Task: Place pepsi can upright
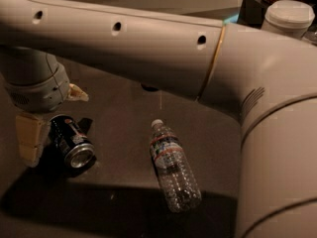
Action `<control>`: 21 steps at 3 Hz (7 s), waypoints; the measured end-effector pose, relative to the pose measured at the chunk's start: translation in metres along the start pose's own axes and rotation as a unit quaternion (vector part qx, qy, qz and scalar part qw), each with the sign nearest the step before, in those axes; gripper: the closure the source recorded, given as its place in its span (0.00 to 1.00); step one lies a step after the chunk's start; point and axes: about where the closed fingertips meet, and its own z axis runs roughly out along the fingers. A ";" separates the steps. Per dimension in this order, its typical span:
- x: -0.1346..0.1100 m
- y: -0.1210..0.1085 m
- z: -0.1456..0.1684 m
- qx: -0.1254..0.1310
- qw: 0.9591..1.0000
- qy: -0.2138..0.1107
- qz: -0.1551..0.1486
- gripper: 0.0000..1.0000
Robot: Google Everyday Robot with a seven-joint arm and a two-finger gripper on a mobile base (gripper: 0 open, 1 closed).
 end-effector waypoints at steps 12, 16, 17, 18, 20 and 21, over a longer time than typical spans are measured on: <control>0.024 -0.024 -0.072 -0.111 0.847 -0.500 -0.140 1.00; 0.026 -0.042 -0.052 -0.132 0.769 -0.608 -0.150 0.87; 0.029 -0.046 -0.049 -0.131 0.757 -0.622 -0.154 0.66; 0.032 -0.051 -0.047 -0.129 0.744 -0.636 -0.156 0.41; 0.030 -0.048 -0.047 -0.131 0.743 -0.637 -0.160 0.00; 0.030 -0.048 -0.047 -0.131 0.743 -0.637 -0.160 0.00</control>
Offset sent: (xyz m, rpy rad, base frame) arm 0.0110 -0.0169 -0.0207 -0.0827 0.0691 -0.0180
